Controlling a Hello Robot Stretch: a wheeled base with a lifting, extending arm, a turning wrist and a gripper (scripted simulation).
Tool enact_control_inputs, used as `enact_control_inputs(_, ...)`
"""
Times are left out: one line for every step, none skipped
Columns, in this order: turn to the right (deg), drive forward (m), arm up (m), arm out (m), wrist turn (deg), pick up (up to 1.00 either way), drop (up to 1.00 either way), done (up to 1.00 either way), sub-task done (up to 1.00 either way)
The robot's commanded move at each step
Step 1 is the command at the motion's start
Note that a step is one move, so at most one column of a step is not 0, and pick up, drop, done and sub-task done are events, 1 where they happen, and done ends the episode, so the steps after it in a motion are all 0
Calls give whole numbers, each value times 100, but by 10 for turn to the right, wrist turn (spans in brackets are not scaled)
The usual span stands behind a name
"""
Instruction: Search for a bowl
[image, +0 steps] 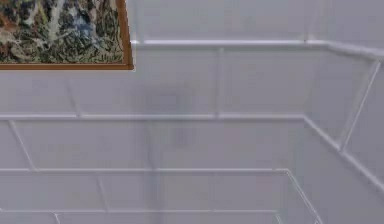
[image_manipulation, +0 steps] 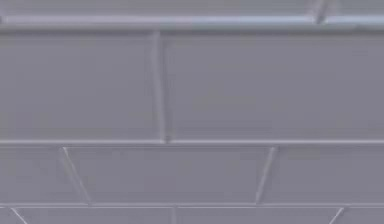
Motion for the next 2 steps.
enact_control_inputs(-450, 0, 0, 0, 0, 0, 0, 0, 0)
enact_control_inputs(-450, 0, 0, 0, 0, 0, 0, 0, 0)
